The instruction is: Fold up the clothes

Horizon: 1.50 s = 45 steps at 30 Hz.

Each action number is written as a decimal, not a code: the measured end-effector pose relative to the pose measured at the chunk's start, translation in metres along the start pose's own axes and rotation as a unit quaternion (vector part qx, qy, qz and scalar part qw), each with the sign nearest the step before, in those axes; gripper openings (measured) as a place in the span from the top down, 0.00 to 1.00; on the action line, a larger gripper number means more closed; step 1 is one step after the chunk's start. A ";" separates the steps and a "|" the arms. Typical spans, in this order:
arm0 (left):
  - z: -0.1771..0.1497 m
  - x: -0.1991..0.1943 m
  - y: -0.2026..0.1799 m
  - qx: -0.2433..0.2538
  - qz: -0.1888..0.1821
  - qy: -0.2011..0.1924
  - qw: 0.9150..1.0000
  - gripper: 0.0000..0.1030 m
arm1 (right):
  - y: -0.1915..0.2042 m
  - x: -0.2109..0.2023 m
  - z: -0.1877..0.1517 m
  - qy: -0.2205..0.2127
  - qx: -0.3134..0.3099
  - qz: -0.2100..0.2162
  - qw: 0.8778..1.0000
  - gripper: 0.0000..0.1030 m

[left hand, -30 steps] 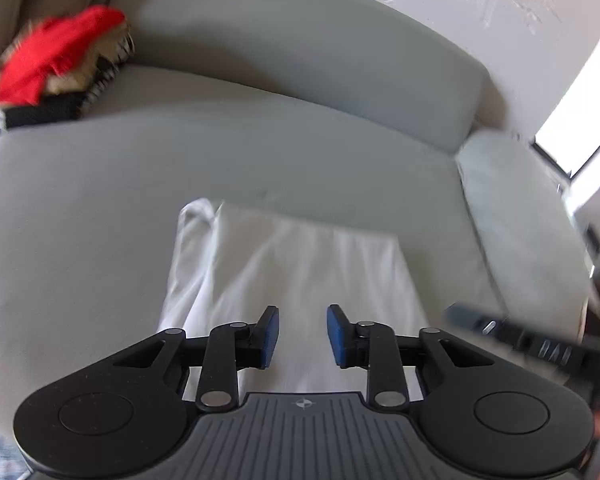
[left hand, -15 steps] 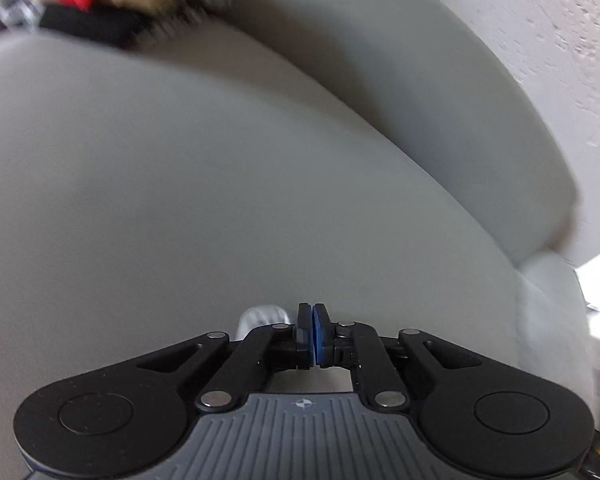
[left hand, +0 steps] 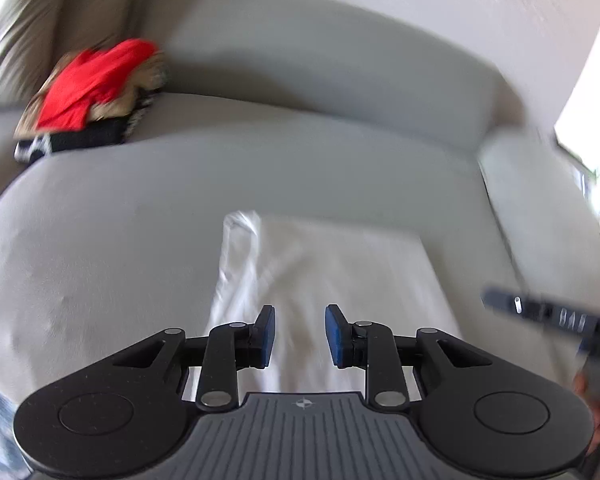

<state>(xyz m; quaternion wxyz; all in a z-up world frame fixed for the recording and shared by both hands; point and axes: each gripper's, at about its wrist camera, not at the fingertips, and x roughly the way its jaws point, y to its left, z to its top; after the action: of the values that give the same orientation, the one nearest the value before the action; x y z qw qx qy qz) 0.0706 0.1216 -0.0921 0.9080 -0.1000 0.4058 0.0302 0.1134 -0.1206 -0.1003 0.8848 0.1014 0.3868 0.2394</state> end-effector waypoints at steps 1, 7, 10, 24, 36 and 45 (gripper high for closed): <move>-0.008 -0.007 -0.006 0.016 0.002 0.004 1.000 0.76 | 0.011 -0.007 -0.009 0.003 -0.033 -0.006 0.999 0.66; -0.047 -0.032 -0.030 0.084 0.010 0.027 0.996 0.72 | 0.055 -0.006 -0.051 0.031 -0.184 -0.060 0.980 0.68; -0.059 -0.026 -0.027 0.087 0.012 0.039 0.995 0.67 | 0.050 -0.004 -0.064 0.077 -0.201 -0.077 0.974 0.65; -0.041 -0.076 0.043 0.040 -0.020 0.082 0.996 0.56 | -0.018 -0.079 -0.029 0.090 -0.008 -0.059 0.994 0.45; 0.000 -0.019 0.121 -0.140 -0.091 0.123 0.978 0.30 | -0.058 0.008 -0.013 0.114 0.232 0.080 0.963 0.37; 0.012 0.014 0.127 -0.120 -0.203 0.162 0.958 0.32 | -0.086 0.034 -0.020 0.133 0.279 0.132 0.942 0.45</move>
<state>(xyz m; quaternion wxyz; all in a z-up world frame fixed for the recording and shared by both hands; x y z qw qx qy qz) 0.0717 0.2485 -0.1145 0.7986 -0.2918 0.5119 -0.1228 0.1484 -0.1777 -0.1667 0.7222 0.3611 0.5353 0.2479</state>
